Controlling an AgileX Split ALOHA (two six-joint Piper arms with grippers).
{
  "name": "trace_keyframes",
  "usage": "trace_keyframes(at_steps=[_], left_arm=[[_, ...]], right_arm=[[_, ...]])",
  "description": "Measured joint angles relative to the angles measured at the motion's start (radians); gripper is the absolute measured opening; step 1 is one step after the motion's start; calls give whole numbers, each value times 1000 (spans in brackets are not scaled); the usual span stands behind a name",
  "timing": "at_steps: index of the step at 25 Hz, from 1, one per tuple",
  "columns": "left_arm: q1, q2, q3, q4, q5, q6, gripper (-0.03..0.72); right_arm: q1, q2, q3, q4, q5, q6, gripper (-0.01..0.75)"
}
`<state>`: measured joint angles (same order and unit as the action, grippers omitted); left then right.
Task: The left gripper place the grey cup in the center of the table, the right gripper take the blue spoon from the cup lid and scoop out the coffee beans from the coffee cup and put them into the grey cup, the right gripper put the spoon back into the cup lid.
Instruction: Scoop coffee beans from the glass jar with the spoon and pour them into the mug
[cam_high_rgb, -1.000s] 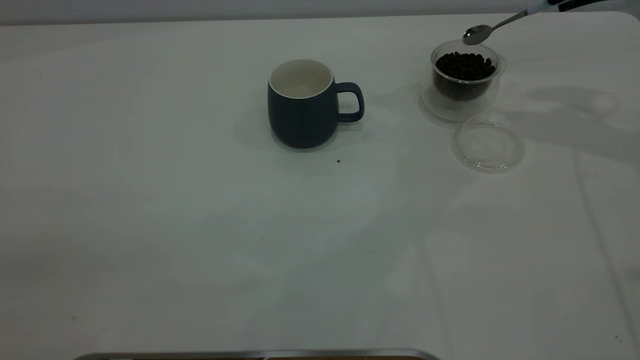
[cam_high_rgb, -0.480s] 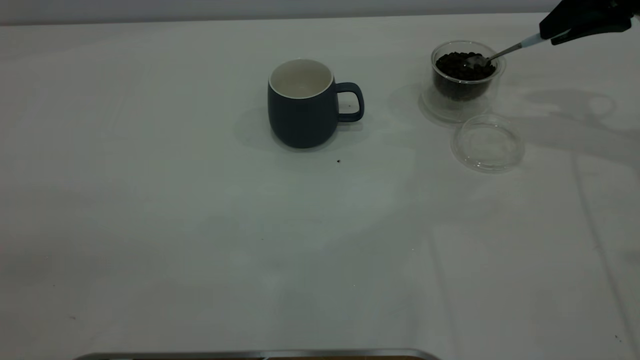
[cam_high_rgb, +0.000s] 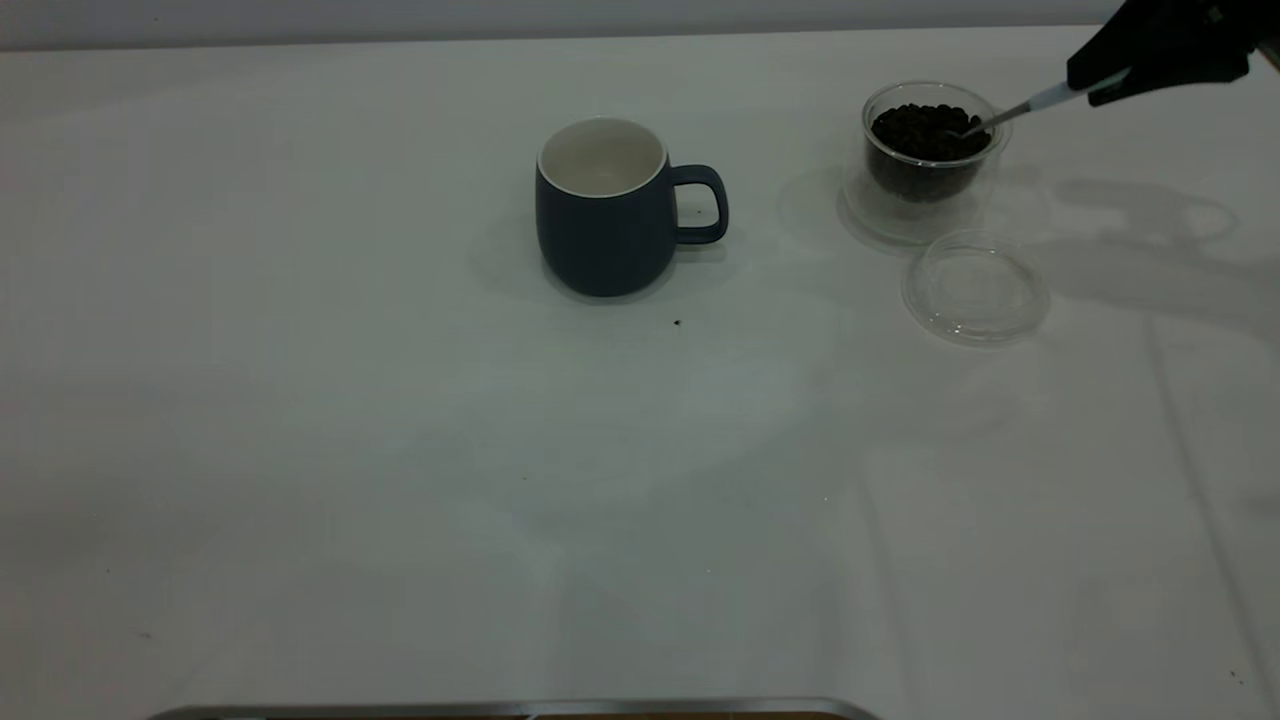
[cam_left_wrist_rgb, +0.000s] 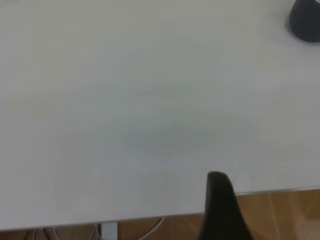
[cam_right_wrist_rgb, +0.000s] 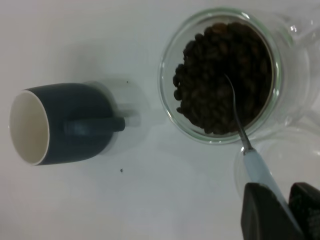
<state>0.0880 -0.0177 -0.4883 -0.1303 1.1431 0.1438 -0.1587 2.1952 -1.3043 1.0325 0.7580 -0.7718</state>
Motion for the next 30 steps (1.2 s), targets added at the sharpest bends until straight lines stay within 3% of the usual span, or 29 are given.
trace_keyframes(at_steps=[12,30], left_arm=[[0,0,0,0,0,0,551],[0,0,0,0,0,0,551]], right_arm=[[-111,78,0,190,142,-104,115],[-145,136,-2,289,251,-156,115]])
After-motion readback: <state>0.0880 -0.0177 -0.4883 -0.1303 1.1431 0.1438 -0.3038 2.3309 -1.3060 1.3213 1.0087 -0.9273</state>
